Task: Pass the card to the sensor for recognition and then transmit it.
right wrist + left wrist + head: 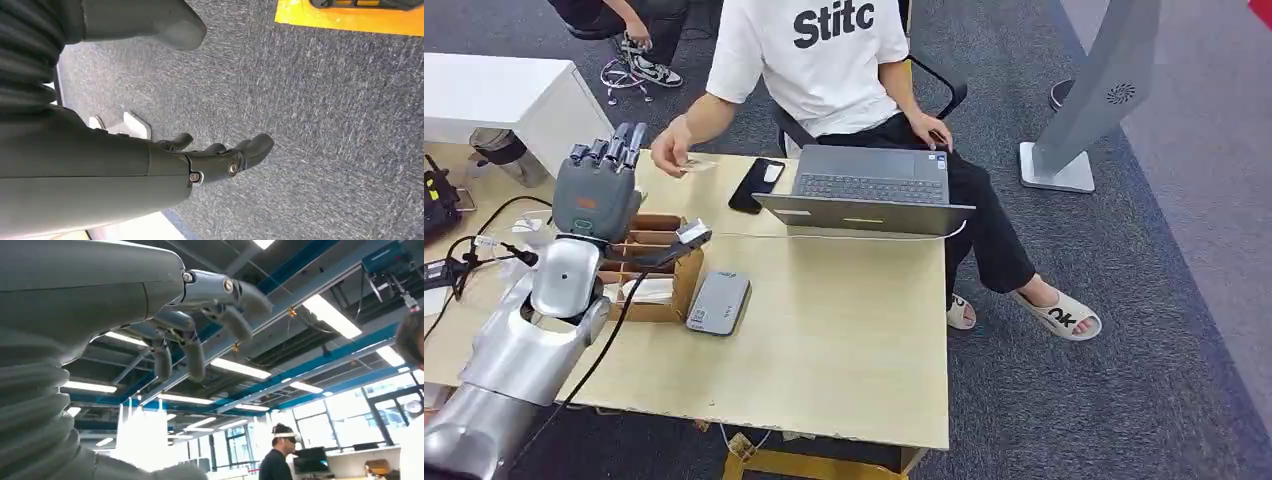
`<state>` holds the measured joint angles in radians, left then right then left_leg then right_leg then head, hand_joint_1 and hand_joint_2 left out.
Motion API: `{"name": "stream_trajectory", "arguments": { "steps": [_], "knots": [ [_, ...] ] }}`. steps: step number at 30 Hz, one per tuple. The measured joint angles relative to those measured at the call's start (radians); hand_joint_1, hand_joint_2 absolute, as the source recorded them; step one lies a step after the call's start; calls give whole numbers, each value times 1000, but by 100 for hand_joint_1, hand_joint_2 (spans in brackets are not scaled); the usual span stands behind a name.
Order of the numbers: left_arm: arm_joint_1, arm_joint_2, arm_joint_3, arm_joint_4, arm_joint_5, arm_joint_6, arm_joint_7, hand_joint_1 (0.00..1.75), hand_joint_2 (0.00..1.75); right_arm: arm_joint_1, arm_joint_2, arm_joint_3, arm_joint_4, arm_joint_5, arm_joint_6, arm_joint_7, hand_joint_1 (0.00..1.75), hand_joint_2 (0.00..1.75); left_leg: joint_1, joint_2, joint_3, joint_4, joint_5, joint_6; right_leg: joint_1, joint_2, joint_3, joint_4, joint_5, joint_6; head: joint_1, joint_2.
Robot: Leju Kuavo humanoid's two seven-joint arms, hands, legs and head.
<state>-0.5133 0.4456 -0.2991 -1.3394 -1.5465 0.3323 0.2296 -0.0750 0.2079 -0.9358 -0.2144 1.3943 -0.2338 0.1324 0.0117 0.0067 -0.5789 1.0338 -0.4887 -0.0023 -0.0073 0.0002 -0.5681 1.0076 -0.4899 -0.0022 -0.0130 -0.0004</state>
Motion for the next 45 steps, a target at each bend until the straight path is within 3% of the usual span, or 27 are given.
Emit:
{"name": "stream_trajectory", "arguments": {
  "steps": [4,12,18,23,27,33,45],
  "knots": [
    [60,-24,8,-65,73,1,-51,0,175,0,0,0,0,-11,0,8,0,175,0,0,0,0,0,0,0,0,0,0,0,0,0,0],
    [287,-58,8,-266,256,-62,-142,0,175,3,3,-12,0,-38,-8,3,0,175,0,1,0,0,-2,0,-1,1,0,-1,-1,1,0,0],
    [443,-38,15,-369,328,-125,-149,0,175,9,3,-29,0,-54,-11,-4,0,175,0,0,0,0,-2,0,0,1,0,0,-2,0,0,0],
    [536,3,76,-424,366,-183,-148,0,175,13,3,-42,0,-58,-11,-4,0,175,1,0,0,0,-2,0,0,-1,0,0,-2,-1,0,0],
    [568,26,124,-434,398,-234,-149,0,175,12,3,-47,0,-58,-11,-4,0,175,1,0,0,0,-2,-1,1,0,0,0,-2,-1,0,0],
    [581,39,188,-429,400,-237,-145,0,175,12,3,-52,0,-54,-11,-4,0,175,1,-1,0,0,-2,-1,1,-1,0,0,-2,-1,0,0],
    [498,38,261,-323,435,-272,-143,0,175,10,3,-51,0,-32,-3,4,0,175,1,-1,0,0,-2,-1,1,-1,0,0,-2,-1,0,0]
  ]
}}
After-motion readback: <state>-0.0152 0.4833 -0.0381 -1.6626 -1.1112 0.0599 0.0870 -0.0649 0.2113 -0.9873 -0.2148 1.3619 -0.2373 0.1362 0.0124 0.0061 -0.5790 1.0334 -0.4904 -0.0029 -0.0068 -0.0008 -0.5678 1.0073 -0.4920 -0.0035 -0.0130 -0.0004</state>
